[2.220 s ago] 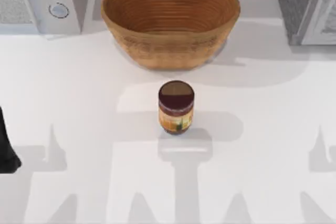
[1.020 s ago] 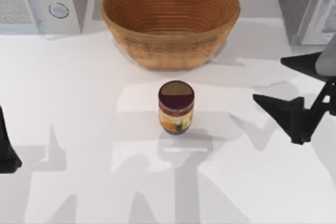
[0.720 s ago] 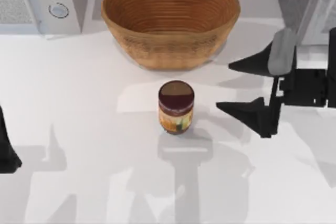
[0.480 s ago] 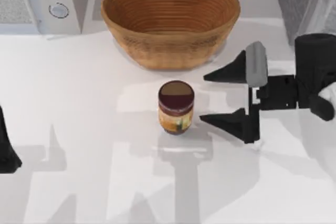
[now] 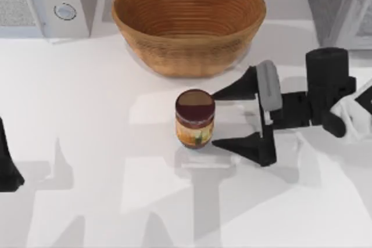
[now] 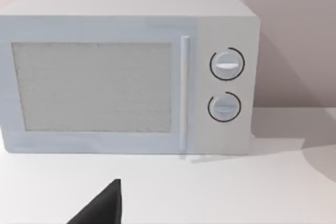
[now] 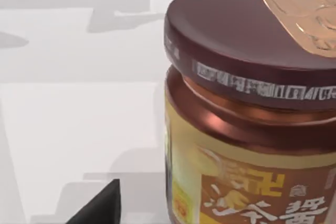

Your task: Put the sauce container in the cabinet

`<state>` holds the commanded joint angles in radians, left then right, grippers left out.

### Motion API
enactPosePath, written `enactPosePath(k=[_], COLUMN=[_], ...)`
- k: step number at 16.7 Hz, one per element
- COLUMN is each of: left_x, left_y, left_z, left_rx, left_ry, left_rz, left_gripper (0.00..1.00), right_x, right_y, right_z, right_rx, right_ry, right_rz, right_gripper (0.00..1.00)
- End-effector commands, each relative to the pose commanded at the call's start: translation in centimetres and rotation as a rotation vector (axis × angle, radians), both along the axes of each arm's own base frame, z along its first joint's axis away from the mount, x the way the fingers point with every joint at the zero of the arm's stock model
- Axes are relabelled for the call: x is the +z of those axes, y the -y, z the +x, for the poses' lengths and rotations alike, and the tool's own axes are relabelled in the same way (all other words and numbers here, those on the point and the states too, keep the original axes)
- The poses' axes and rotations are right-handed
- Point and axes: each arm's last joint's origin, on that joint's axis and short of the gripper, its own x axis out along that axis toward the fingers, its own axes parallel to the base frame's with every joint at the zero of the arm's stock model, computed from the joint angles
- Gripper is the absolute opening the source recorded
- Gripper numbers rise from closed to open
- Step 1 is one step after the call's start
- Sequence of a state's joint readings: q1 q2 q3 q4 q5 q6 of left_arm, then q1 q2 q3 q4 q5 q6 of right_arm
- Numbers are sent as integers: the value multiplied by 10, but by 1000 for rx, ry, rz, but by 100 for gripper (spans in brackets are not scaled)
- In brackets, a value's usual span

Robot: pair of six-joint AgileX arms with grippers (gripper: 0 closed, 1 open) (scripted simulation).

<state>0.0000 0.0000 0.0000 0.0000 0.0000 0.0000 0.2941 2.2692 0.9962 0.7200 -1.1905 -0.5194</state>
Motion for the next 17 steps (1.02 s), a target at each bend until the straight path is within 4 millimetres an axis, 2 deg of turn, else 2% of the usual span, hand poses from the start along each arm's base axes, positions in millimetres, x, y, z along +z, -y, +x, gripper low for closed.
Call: enactPosePath(k=[3, 5, 12, 16, 17], left_x=[0, 0, 0, 0, 0], left_y=[0, 0, 0, 0, 0], left_z=[0, 0, 0, 0, 0], left_rx=[0, 0, 0, 0, 0], left_ry=[0, 0, 0, 0, 0], left_rz=[0, 0, 0, 0, 0], left_gripper=[100, 100, 100, 100, 100], right_x=[0, 0, -12, -12, -12], right_y=[2, -4, -58, -59, -59], right_z=[0, 1, 1, 1, 1], right_rx=[-8, -2, 0, 0, 0], right_ry=[-5, -1, 0, 0, 0], right_rz=[-2, -1, 0, 0, 0], right_gripper=[100, 100, 100, 100, 92])
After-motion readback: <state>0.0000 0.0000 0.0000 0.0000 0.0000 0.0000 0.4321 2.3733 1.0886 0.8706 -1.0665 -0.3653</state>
